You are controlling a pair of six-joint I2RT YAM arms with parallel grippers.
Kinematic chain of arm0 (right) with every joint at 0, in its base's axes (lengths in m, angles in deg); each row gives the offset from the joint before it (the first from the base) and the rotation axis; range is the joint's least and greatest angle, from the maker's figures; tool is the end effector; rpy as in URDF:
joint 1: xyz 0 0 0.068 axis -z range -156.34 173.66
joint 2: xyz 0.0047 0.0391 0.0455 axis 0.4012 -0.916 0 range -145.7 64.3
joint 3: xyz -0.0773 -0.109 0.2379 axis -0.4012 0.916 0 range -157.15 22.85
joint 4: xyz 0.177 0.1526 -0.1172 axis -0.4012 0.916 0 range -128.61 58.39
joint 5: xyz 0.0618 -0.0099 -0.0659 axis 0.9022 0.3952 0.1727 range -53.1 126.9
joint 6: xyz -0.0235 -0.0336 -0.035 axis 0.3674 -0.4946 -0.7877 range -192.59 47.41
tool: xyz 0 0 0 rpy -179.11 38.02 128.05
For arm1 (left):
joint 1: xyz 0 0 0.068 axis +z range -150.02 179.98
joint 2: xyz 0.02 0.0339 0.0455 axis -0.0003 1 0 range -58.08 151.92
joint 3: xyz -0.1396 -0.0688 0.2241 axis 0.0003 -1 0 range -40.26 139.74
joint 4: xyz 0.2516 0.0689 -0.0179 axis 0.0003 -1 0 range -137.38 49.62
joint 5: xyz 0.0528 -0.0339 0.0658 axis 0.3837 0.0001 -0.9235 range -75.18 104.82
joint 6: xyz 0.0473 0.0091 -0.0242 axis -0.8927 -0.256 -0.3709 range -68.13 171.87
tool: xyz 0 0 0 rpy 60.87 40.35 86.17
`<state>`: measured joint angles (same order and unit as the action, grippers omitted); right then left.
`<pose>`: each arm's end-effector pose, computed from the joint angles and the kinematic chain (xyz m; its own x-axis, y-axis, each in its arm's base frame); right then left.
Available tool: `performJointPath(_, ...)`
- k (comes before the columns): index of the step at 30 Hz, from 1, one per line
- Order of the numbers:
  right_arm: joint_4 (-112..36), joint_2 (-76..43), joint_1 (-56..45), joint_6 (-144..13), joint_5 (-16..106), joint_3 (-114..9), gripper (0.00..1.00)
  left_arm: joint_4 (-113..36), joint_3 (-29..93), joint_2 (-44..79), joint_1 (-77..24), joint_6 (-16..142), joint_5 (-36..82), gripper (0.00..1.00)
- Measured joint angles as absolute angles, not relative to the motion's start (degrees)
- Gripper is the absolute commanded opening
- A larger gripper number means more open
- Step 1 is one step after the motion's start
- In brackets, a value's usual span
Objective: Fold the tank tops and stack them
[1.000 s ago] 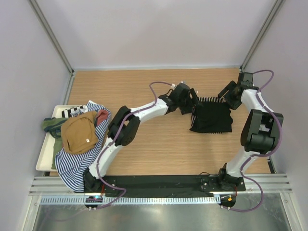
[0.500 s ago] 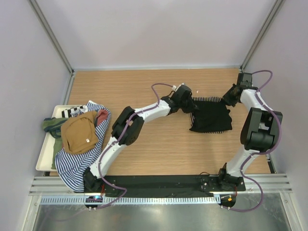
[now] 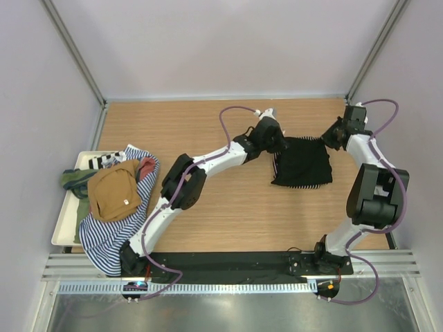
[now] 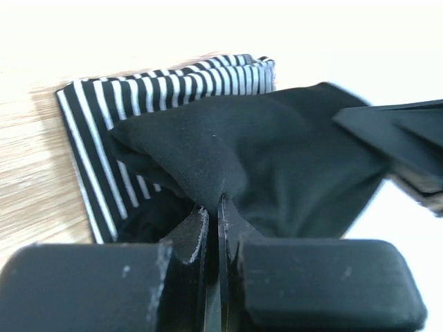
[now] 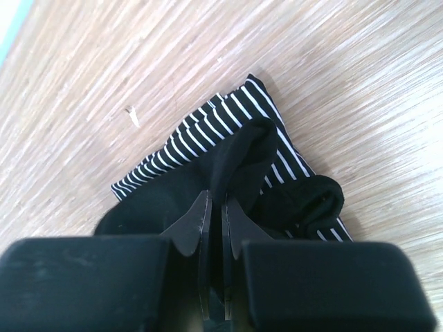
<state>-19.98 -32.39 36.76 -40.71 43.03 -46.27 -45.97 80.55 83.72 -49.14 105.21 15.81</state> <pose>0.3625 -0.0805 0.2366 -0.5159 0.6592 -0.5471 0.5015 0.7502 0.4309 0.3763 -0.4357 0.1960 -0.7895 -0.3135 -0.5277 0.2224 0.6552 -0.7220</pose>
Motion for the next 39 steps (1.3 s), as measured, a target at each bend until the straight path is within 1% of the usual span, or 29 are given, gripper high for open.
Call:
performJointPath(3,-21.16,-31.29,36.8,-40.62,42.42,-45.35,0.09,-44.79,78.67,83.72,-49.38,104.07,14.81,0.05)
performJointPath(5,-21.62,-31.36,36.87,-40.4,41.96,-45.2,0.14,-43.94,77.21,83.72,-49.56,103.39,13.8,0.08)
performJointPath(6,-21.88,-31.49,36.93,-40.25,41.72,-45.02,0.15,-43.56,76.55,83.72,-49.64,102.91,13.3,0.08)
performJointPath(8,-22.41,-32.52,37.17,-39.66,41.57,-44.91,0.19,-43.39,75.83,83.72,-49.8,101.86,12.3,0.11)
performJointPath(9,-23.02,-33.54,37.31,-39.35,41.57,-44.96,0.25,-43.24,75.77,83.72,-49.84,101.06,11.77,0.12)
performJointPath(10,-23.41,-34.79,37.42,-39.05,41.52,-45.02,0.47,-42.86,75.77,83.72,-49.88,100.44,11.18,0.14)
performJointPath(11,-23.46,-36.06,37.5,-38.39,41.39,-45.13,0.55,-42.3,75.77,83.72,-49.91,99.61,10.59,0.21)
performJointPath(12,-23.39,-37.65,37.61,-38.11,40.93,-45.33,0.64,-41.77,75.75,83.72,-49.95,98.83,10.0,0.27)
performJointPath(13,-23.13,-39.27,37.68,-37.78,40.47,-45.55,0.68,-41.23,75.75,83.72,-49.99,98.02,9.59,0.33)
performJointPath(14,-22.78,-40.6,37.76,-37.71,39.99,-45.61,0.69,-40.88,75.66,83.72,-50.01,97.47,9.26,0.43)
performJointPath(16,-21.58,-41.96,37.83,-37.6,38.88,-45.61,0.72,-40.07,75.35,83.72,-50.01,96.64,8.78,0.55)
performJointPath(17,-21.23,-42.0,37.87,-37.5,38.46,-45.61,0.72,-39.74,75.05,83.72,-50.01,96.23,8.56,0.65)
performJointPath(20,-21.31,-41.59,37.92,-37.47,37.74,-45.96,0.72,-39.61,74.17,83.72,-49.93,96.09,8.14,0.76)
performJointPath(25,-21.27,-41.59,37.92,-37.52,37.24,-48.19,0.7,-39.78,74.04,83.72,-49.07,98.19,9.21,0.77)
performJointPath(26,-21.44,-41.59,37.92,-37.54,37.22,-48.56,0.68,-39.85,74.15,83.72,-48.79,98.87,9.76,0.76)
performJointPath(28,-21.79,-41.59,37.94,-37.63,37.33,-48.96,0.61,-40.46,74.81,83.74,-48.13,100.07,10.63,0.73)
performJointPath(29,-21.99,-41.59,37.94,-37.74,37.72,-48.96,0.56,-40.59,75.4,83.74,-47.76,100.71,11.01,0.72)
performJointPath(30,-22.08,-41.61,37.94,-37.71,38.05,-48.96,0.49,-40.79,76.03,83.74,-47.5,100.97,11.25,0.71)
performJointPath(33,-22.47,-41.98,37.94,-37.91,39.78,-49.04,0.41,-41.07,79.46,84.29,-46.8,101.93,12.14,0.68)
performJointPath(35,-22.82,-42.4,37.92,-38.0,40.65,-49.04,0.35,-41.01,81.69,84.77,-46.45,102.63,12.65,0.61)
performJointPath(36,-23.06,-42.66,37.92,-38.02,41.13,-49.07,0.29,-41.01,82.59,85.03,-46.39,102.76,12.91,0.58)
performJointPath(38,-23.26,-43.14,37.92,-38.09,42.05,-49.24,0.26,-41.01,84.05,85.6,-46.41,102.96,13.32,0.54)
performJointPath(39,-23.37,-43.4,37.92,-38.13,42.42,-49.39,0.22,-41.09,84.75,86.03,-46.47,103.07,13.5,0.53)
